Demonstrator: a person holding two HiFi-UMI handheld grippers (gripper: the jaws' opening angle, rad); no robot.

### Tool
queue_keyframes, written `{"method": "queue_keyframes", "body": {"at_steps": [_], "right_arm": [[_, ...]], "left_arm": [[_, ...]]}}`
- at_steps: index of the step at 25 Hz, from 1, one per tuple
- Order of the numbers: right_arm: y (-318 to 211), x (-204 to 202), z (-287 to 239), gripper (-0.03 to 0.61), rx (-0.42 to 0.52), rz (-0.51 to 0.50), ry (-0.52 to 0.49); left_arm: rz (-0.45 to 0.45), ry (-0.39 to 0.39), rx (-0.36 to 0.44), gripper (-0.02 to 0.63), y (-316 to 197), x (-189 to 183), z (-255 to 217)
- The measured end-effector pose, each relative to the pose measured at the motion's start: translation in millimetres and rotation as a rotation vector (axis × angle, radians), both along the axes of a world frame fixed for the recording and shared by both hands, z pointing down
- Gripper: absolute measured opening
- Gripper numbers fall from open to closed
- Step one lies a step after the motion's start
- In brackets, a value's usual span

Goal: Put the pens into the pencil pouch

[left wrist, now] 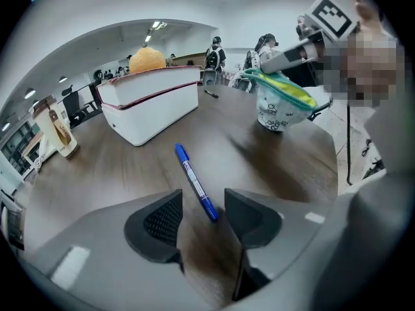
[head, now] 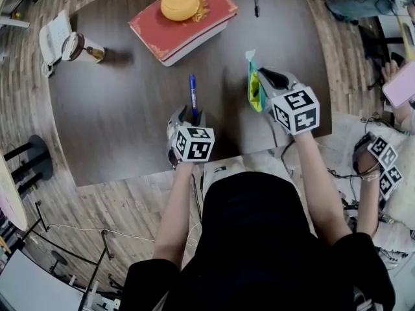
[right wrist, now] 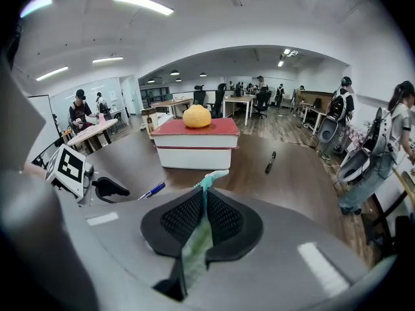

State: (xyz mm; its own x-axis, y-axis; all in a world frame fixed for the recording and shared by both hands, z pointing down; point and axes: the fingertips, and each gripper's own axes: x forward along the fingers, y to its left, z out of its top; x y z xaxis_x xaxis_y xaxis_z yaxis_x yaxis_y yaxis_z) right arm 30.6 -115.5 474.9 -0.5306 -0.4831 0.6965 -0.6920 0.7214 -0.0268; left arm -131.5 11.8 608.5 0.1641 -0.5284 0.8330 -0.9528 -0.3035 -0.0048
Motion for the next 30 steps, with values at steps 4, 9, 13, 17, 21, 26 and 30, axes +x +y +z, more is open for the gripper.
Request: {"method": "queue_keyframes", "body": {"at_steps": [4, 9, 13, 17, 21, 26, 30], "right_arm": [[-2.8, -0.8, -0.8, 0.029, 0.005, 0.006, -0.008], [-2.8, 0.0, 0.1, 0.029, 0.002, 0.008, -0.011], [-2.4, 0.6, 0.4, 0.029, -0.001, 0.010, -0.015], [-3.4, 1.9, 0.3, 0.029, 0.001, 0.013, -0.018], [-2.2, 2.6, 1.9, 0.029, -0.004, 0.012, -0.019], [-0.5, 4.1, 0.6, 0.029, -0.005, 0.014, -0.018], [-1.9, 5.1, 0.6, 0.028, -0.005, 0.015, -0.018]], "left_arm": [[-0.014, 0.008, -0.008, 0.184, -1.6, -2.0, 7.8], [-0.017, 0.005, -0.016, 0.155, -1.5, -2.5, 14.7], [-0.020, 0.002, -0.020, 0.124, -0.4, -2.2, 18.3], [-0.017, 0.005, -0.022, 0.096, -0.2, 1.2, 19.6], [-0.031, 0.026, -0.027, 0.070, 0.9, 3.8, 20.1], [-0.037, 0.050, -0.035, 0.051, 2.5, 5.9, 19.4], [-0.046, 0.064, -0.039, 0.042, 1.5, 6.3, 18.8]]}}
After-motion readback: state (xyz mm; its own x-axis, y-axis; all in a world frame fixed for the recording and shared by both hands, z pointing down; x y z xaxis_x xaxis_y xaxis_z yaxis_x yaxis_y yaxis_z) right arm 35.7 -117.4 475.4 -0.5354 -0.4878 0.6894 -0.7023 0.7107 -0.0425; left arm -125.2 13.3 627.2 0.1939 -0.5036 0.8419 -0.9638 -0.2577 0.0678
